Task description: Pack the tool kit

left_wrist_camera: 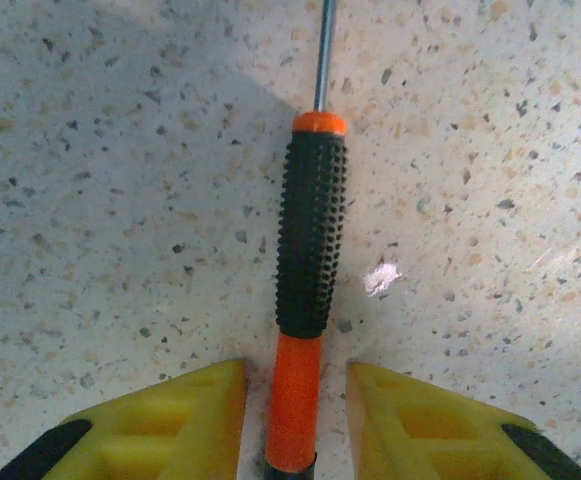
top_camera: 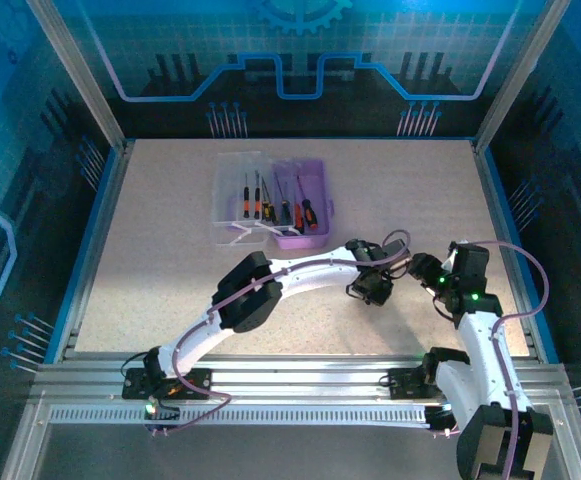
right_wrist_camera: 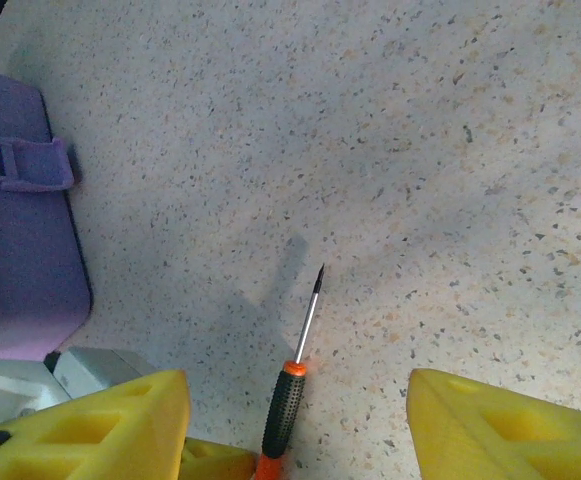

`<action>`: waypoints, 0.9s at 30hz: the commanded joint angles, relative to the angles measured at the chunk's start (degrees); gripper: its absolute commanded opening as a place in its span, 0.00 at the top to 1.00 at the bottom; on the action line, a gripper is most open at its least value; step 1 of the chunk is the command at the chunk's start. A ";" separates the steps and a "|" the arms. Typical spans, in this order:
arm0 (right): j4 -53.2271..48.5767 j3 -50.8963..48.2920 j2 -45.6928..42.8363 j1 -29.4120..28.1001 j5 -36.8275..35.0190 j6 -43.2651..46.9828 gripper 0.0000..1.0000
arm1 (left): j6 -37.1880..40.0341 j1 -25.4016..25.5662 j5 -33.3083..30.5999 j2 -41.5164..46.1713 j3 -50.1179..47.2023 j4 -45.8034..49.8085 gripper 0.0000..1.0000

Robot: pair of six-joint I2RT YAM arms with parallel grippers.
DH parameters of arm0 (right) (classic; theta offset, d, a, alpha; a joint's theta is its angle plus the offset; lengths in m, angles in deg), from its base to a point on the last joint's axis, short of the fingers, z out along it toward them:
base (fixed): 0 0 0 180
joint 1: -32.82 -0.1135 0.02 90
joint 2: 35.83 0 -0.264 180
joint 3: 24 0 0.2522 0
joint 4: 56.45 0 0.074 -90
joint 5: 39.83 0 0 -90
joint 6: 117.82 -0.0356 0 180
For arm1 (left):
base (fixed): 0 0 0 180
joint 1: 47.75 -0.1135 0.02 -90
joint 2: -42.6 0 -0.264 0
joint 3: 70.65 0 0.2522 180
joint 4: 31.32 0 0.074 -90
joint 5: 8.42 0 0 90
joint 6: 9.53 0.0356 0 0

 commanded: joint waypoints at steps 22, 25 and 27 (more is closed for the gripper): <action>2.64 -1.51 -1.45 2.04 5.10 -0.94 0.40 | 0.45 -1.83 -13.49 11.66 -23.92 -3.00 0.87; 2.44 -1.42 -1.68 2.00 5.57 -0.72 0.40 | 0.15 -1.83 -13.13 14.07 -24.10 -3.06 0.88; 2.44 -1.46 -1.87 2.00 5.71 -0.59 0.40 | 0.37 -1.92 -13.19 16.33 -24.42 -3.52 0.88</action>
